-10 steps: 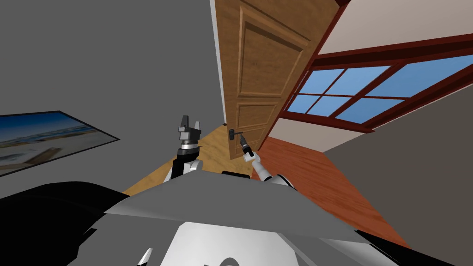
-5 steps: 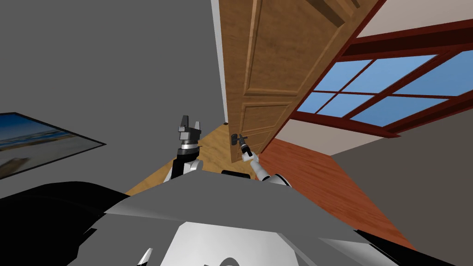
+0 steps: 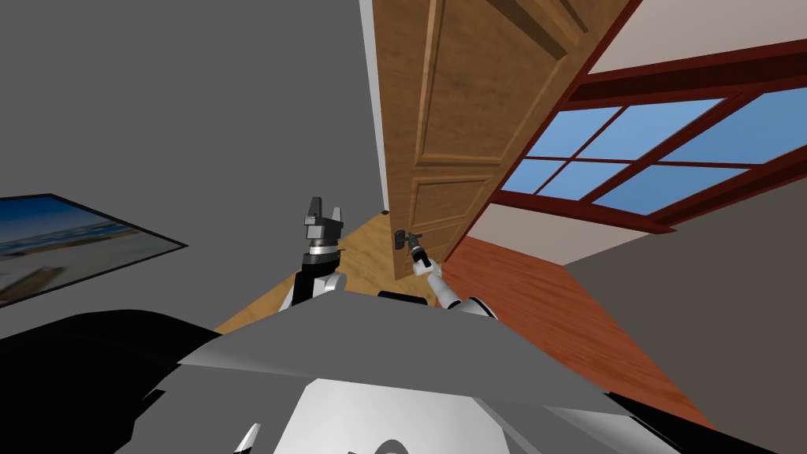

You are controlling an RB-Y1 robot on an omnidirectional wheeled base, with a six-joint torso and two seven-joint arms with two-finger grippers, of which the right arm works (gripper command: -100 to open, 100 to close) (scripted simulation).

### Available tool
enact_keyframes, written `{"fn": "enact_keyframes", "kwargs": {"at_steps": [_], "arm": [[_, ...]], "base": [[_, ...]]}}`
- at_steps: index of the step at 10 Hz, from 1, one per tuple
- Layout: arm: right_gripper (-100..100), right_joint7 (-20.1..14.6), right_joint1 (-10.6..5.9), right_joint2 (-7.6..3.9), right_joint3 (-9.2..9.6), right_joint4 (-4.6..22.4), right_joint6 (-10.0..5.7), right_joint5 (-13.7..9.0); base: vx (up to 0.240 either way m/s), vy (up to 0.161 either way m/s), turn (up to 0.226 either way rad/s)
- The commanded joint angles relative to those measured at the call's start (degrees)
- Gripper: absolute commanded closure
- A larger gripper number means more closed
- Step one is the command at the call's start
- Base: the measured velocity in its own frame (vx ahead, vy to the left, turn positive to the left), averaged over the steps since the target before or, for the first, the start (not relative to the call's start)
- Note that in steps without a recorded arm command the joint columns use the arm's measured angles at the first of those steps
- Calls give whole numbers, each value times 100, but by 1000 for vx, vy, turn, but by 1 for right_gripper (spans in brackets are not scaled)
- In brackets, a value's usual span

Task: Push the door open

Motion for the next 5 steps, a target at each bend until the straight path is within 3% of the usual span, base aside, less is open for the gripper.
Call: {"fn": "enact_keyframes", "kwargs": {"at_steps": [1, 2, 5], "arm": [[100, 4, -8, 2, 1, -6, -3, 2], [100, 28, -6, -178, -109, 14, 2, -21], [100, 69, -23, -289, -273, 29, 2, -52]], "base": [[-7, -2, -3], [58, 123, -27], [99, 177, -71]]}}
